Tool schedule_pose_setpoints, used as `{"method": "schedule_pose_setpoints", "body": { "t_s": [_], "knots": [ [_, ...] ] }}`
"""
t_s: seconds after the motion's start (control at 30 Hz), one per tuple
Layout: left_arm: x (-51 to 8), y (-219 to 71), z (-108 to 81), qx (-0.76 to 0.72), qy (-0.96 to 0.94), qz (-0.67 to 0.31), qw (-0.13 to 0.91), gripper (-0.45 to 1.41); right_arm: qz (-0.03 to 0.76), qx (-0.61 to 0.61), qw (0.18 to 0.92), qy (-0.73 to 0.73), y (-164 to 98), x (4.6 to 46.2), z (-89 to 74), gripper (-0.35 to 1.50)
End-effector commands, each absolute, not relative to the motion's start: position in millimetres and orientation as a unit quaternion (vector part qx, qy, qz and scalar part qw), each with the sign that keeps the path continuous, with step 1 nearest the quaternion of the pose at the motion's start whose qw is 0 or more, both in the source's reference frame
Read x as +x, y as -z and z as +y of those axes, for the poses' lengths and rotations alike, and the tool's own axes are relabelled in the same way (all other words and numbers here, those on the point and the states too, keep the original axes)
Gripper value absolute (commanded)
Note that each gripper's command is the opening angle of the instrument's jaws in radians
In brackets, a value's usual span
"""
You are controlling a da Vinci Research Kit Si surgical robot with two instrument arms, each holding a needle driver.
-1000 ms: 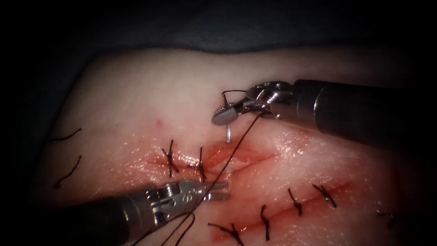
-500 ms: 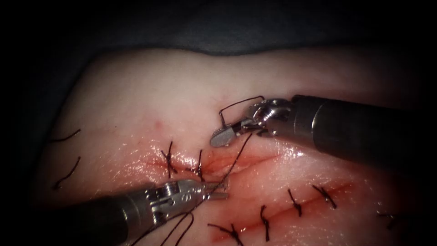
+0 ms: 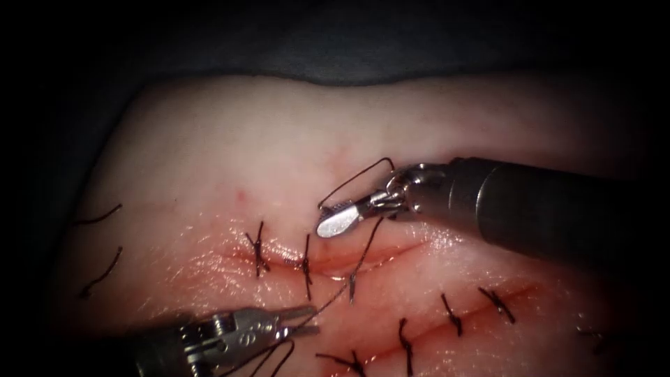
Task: Wound Closure
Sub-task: Place needle into tissue above incision with right holder
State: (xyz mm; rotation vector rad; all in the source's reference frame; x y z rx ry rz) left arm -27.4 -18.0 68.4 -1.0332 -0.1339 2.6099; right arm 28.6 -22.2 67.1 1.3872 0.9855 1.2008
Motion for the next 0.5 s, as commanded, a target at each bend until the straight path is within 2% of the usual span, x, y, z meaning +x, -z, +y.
{"method": "schedule_pose_setpoints", "body": {
  "t_s": [0.03, 0.17, 0.3, 0.37, 0.5],
  "knots": [
    [-28.1, -68.5, -17.7, -0.366, -0.915, -0.044, 0.164, -0.06, 0.426, 0.566, 0.511, -0.486, -67.2, 29.5, -21.3, 1.16],
    [-28.4, -67.5, -18.3, -0.369, -0.914, -0.037, 0.161, -0.06, 0.468, 0.509, 0.54, -0.48, -67.5, 28.9, -19.7, 1.21],
    [-29.0, -66.8, -19.4, -0.378, -0.912, -0.039, 0.156, -0.06, 0.517, 0.4, 0.605, -0.454, -68.1, 28.0, -18.0, 1.21],
    [-29.6, -66.4, -20.2, -0.385, -0.91, -0.04, 0.15, -0.06, 0.523, 0.339, 0.636, -0.455, -68.0, 27.6, -17.6, 1.31],
    [-30.6, -65.7, -21.0, -0.395, -0.907, -0.042, 0.139, -0.06, 0.527, 0.278, 0.669, -0.444, -67.3, 27.4, -17.7, 1.31]
  ]
}}
